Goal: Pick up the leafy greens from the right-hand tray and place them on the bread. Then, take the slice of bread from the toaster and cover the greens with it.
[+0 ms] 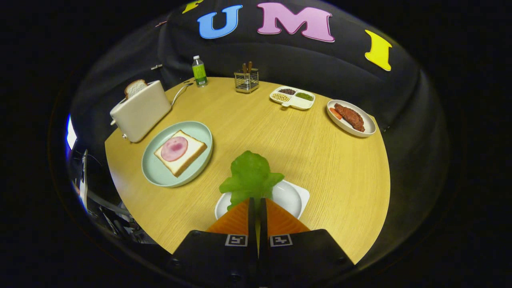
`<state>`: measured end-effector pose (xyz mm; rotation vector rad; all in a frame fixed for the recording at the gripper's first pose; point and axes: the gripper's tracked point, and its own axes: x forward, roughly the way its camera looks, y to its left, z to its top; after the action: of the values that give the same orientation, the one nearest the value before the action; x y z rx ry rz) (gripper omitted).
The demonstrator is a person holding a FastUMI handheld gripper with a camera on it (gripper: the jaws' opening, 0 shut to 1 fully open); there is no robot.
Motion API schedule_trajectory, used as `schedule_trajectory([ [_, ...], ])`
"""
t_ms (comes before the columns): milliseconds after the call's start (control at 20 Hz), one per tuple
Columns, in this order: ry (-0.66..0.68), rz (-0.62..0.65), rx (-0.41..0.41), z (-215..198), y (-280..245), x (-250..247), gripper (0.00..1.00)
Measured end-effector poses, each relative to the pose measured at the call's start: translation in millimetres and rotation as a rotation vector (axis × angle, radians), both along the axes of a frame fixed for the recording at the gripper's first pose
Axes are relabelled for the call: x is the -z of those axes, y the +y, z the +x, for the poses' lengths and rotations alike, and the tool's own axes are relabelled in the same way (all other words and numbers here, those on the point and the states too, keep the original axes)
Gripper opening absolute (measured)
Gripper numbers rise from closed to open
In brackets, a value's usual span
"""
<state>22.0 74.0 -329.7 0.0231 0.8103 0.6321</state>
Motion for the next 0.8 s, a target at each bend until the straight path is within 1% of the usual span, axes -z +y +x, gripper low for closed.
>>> schedule_trajectory([
  [100, -0.037, 0.024, 0.018, 3.0, 2.4, -26.1, 0.05],
  [200, -0.068, 0.036, 0.017, 3.4, 10.8, -49.7, 0.06],
  [450, -0.118, 0.08, -0.001, -2.7, 55.4, -96.5, 0.06],
  [650, -0.123, 0.109, -0.032, -13.3, 110.1, -111.4, 0.06],
  [800, -0.106, 0.109, -0.063, -21.1, 151.1, -105.1, 0.06],
])
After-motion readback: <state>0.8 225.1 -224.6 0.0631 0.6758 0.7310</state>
